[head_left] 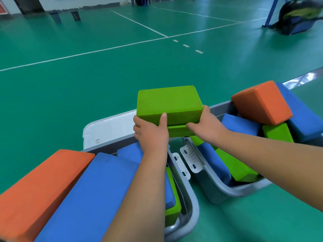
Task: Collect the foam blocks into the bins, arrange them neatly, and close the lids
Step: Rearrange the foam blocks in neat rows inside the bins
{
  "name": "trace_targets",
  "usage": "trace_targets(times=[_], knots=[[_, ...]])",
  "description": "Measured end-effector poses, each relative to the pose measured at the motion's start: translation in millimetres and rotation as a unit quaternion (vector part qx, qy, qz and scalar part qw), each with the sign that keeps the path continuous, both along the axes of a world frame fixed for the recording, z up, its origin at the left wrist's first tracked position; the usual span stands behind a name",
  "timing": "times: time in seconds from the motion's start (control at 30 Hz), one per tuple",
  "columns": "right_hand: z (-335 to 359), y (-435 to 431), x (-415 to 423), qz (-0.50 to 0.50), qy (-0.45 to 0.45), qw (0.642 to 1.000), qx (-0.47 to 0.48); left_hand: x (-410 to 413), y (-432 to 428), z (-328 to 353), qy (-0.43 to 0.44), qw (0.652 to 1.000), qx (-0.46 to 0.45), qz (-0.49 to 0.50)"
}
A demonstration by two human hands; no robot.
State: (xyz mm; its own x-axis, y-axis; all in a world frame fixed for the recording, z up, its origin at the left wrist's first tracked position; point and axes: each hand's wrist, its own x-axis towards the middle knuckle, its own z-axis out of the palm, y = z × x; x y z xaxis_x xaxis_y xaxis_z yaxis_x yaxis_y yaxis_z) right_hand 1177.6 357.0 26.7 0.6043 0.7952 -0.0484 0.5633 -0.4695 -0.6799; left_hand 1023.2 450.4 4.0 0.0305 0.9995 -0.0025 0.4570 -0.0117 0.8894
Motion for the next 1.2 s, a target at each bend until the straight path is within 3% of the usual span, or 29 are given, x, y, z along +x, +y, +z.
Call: trace_targets(times=[0.23, 0.57, 0.63, 0.73, 0.83, 0.97, 1.03, 1.1, 1.2], knots=[[-2.4, -8.0, 12.9, 0.044, 0.024, 0.999, -0.011, 6.5, 4.2, 3.2, -0.006, 0.999, -0.05, 0.01], [1.2, -14.6, 27.7, 0.084, 0.04, 0.996, -0.017, 10.2, -14.4, 10.2, 0.128, 0.989, -0.076, -0.025], [1.2, -15.0, 34.9, 0.09, 0.044, 0.995, -0.016, 20.0, -21.6, 12.2, 0.222, 0.969, -0.101, -0.035], [-3.7, -20.3, 48.0, 0.098, 0.086, 0.991, 0.009, 36.4, -35.2, 10.2, 0.379, 0.909, -0.139, -0.102], [-9.1, -35.1, 69.9, 0.137, 0.048, 0.989, -0.018, 52.0, -56.2, 18.9, 0.46, 0.86, -0.152, -0.163], [-15.0, -65.1, 107.8, 0.187, 0.008, 0.979, -0.085, 76.5, -78.2, 33.9, 0.439, 0.858, -0.133, -0.233], [-21.3, -80.8, 125.2, 0.19, 0.002, 0.975, -0.118, 90.0, -88.5, 30.5, 0.398, 0.855, -0.182, -0.278], [-29.7, -93.7, 139.1, 0.196, -0.014, 0.969, -0.15, 104.8, -99.2, 19.7, 0.381, 0.836, -0.216, -0.331], [-35.9, -111.5, 152.7, 0.217, -0.031, 0.957, -0.191, 126.4, -109.0, 3.7, 0.433, 0.793, -0.164, -0.397]])
